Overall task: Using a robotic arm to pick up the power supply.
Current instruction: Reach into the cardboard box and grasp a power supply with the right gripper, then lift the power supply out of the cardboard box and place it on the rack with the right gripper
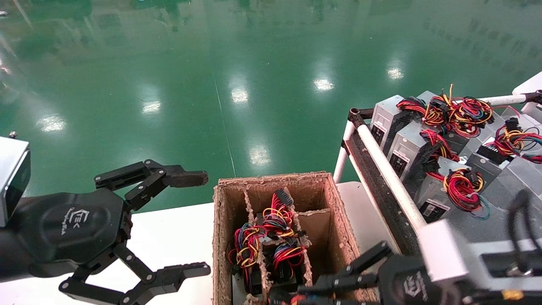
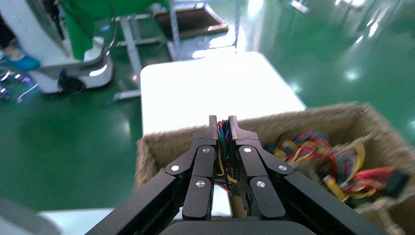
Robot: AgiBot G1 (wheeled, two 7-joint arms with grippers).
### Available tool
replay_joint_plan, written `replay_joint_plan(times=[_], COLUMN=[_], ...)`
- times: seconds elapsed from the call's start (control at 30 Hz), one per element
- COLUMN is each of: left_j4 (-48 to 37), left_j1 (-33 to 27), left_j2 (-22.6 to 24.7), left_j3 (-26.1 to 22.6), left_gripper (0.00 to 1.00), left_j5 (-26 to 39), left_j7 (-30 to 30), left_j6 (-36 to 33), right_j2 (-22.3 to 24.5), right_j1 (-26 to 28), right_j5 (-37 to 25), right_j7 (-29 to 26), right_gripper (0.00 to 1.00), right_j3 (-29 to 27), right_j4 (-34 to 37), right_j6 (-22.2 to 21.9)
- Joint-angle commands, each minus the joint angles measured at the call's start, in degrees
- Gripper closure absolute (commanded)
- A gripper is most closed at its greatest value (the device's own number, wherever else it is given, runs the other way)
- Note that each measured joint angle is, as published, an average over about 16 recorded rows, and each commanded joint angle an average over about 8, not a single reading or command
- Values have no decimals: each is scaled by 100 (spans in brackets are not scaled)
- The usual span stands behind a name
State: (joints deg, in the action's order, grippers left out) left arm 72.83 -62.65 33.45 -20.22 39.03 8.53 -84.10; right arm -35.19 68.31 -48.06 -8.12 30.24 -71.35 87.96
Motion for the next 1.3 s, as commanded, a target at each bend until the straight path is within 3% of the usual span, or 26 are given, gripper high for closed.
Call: replay_joint_plan(times=[0.03, 0.43, 0.83, 1.03, 1.3], left_j4=[0, 0, 0, 0, 0], left_j1=[0, 0, -1, -1, -1], left_j2=[0, 0, -1, -1, -1], left_j3=[0, -1, -2, -3, -3], left_gripper=[0, 0, 0, 0, 0], left_j5=[0, -1, -2, -2, -2], left_j7=[0, -1, -1, -1, -2], left_j6=[0, 0, 1, 1, 1], right_j2=[61, 376, 540, 325, -237], right_j1=[-13, 63, 259, 1039, 2782], right_j5=[147, 988, 1542, 1280, 294], right_j7=[15, 41, 63, -171, -163], right_gripper=[100, 100, 100, 100, 100], right_j3=[-78, -658, -1175, -1078, -671], right_j4=[-39, -57, 727, 1642, 3500], right_j6=[-37, -408, -1012, -1159, -1433])
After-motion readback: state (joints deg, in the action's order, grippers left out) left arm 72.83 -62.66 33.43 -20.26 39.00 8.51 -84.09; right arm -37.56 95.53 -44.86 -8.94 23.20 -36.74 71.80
